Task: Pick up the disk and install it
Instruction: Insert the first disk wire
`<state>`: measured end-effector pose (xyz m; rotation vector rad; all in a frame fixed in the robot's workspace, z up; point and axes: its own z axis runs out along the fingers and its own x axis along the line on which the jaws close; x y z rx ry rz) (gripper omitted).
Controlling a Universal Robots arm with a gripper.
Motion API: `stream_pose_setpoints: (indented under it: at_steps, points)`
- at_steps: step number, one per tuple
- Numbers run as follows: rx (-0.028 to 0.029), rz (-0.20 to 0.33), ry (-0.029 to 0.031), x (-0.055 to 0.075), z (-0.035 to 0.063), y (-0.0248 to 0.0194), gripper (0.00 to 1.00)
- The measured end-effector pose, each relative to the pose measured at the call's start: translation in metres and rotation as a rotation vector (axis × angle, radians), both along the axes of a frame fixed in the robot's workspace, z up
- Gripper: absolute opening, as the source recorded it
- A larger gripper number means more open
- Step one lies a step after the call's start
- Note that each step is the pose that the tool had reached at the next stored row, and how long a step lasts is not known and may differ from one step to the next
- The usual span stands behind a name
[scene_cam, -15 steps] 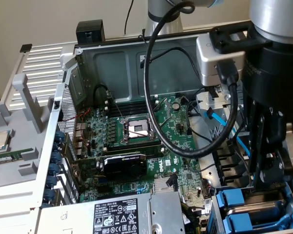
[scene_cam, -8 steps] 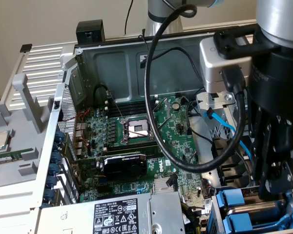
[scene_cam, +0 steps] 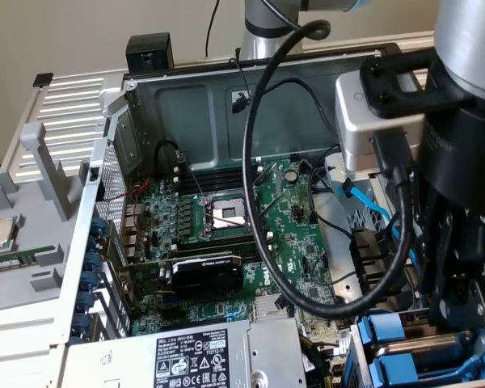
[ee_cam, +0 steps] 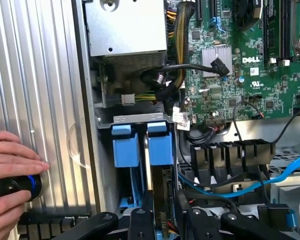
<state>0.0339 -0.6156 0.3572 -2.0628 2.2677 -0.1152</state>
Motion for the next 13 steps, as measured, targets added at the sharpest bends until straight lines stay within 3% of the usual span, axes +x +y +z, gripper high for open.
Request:
stream_pose_setpoints:
  at_steps: [3,4,5,6,8,9,13]
  points:
    - [0.0098,0.0,0.0,0.0,0.0,-0.0098,0.31]
    - [0.0148,0.0,0.0,0.0,-0.0001,-0.0126,0.31]
    - [0.0233,0.0,0.0,0.0,0.0,-0.0137,0.31]
    - [0.0363,0.0,0.0001,0.0,0.0001,-0.0144,0.31]
    - [0.0674,0.001,0.0001,0.001,0.0,-0.0162,0.31]
    - [0.0793,0.001,0.0,0.001,-0.0001,-0.0175,0.31]
    - [0.1116,0.001,0.0,0.004,-0.0009,-0.0259,0.31]
